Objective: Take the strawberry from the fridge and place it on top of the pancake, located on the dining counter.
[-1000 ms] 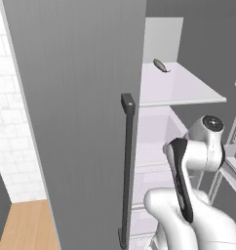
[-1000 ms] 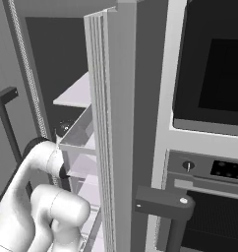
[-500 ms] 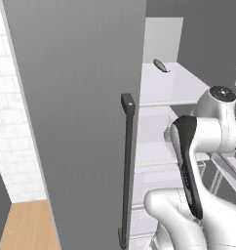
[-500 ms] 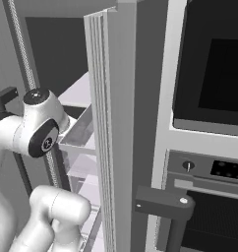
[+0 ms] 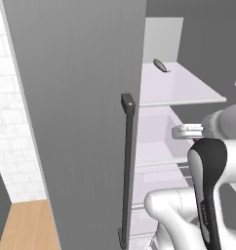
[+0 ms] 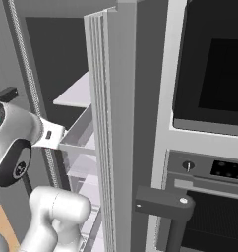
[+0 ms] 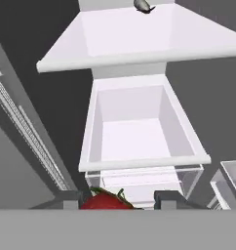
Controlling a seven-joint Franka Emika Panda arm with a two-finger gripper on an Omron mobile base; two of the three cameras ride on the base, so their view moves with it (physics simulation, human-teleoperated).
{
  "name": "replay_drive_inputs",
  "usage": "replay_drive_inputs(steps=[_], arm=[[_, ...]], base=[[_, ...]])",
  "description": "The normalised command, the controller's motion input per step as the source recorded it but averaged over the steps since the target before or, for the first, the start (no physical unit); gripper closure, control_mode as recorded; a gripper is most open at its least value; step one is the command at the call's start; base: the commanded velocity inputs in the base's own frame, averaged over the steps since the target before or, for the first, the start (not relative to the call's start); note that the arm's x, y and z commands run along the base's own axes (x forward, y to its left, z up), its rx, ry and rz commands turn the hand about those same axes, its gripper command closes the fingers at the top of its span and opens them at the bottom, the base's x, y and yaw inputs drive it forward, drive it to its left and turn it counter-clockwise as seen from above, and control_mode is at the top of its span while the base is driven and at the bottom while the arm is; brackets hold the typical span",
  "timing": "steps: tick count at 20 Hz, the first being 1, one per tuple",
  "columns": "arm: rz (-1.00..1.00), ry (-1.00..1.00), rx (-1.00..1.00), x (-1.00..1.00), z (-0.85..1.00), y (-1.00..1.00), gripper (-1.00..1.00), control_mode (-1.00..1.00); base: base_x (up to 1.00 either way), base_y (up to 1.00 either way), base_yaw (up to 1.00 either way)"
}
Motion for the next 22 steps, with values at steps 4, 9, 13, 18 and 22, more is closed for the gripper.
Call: replay_drive_inputs(steps=[4, 9, 13, 18, 22], arm=[[0.01, -0.21, 0.00, -0.30, 0.55, 0.23, 1.00, -1.00], [0.01, -0.19, 0.00, -0.48, 0.32, 0.11, 1.00, 1.00], [0.00, 0.00, 0.00, 0.00, 0.00, 0.00, 1.00, 1.00], [0.00, 0.00, 0.00, 0.00, 0.00, 0.00, 1.00, 1.00], [0.00, 0.00, 0.00, 0.00, 0.00, 0.00, 1.00, 1.00]], base=[[0.00, 0.00, 0.00], [-0.20, 0.05, 0.00], [-1.00, 0.20, 0.00], [-1.00, 0.04, 0.00], [-1.00, -0.01, -0.02]])
